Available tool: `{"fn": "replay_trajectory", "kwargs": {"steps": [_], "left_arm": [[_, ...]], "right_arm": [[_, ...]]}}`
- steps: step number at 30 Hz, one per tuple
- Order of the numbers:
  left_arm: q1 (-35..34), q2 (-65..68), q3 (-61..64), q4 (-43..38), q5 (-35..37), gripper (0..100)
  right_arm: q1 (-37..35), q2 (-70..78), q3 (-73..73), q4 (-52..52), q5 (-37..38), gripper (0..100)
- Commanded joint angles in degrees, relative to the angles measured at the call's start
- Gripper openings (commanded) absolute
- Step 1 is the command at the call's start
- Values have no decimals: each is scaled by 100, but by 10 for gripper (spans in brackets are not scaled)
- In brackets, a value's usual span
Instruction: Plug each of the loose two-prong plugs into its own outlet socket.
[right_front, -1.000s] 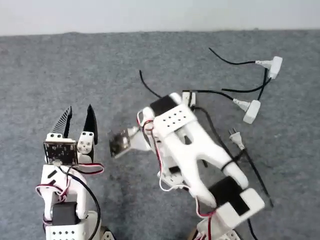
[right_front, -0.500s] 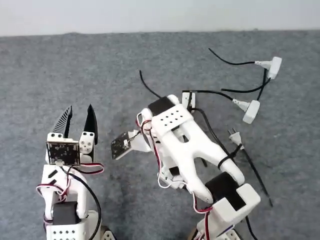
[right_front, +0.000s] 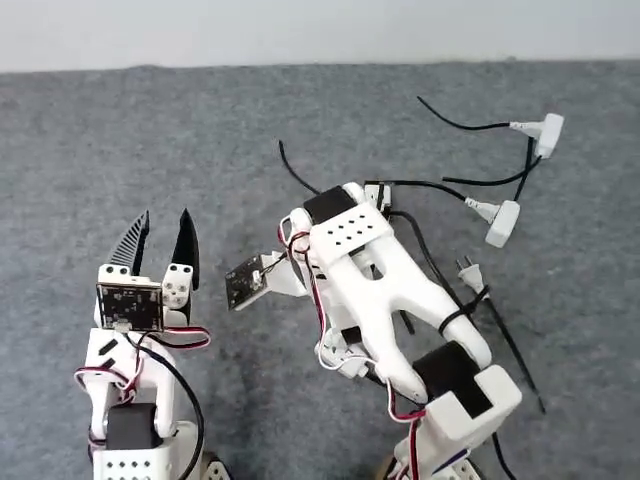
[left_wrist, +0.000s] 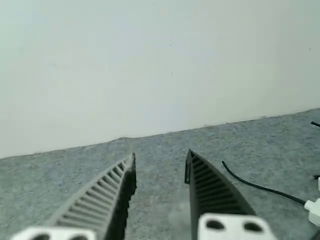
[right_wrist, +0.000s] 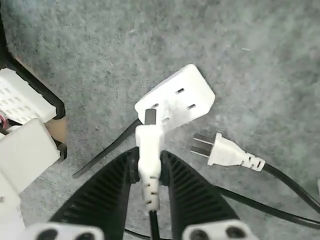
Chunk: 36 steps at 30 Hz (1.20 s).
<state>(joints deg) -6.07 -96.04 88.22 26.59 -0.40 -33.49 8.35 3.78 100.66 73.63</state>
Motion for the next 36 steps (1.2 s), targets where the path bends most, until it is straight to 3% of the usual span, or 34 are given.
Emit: {"fn": "replay_trajectory", "kwargs": {"steps": [1, 7, 14, 36], "left_arm": [[229, 35, -75, -158, -79, 169], [976, 9, -84, 193, -114, 169], [2365, 0, -92, 615, -545, 169], [3288, 9, 189, 888, -624, 169]], "right_arm": [[84, -488, -835, 224, -237, 9], [-189, -1323, -1960, 215, -1196, 9], [-637, -1736, -2075, 224, -1820, 9], [-690, -2413, -2075, 242, -2180, 9]]}}
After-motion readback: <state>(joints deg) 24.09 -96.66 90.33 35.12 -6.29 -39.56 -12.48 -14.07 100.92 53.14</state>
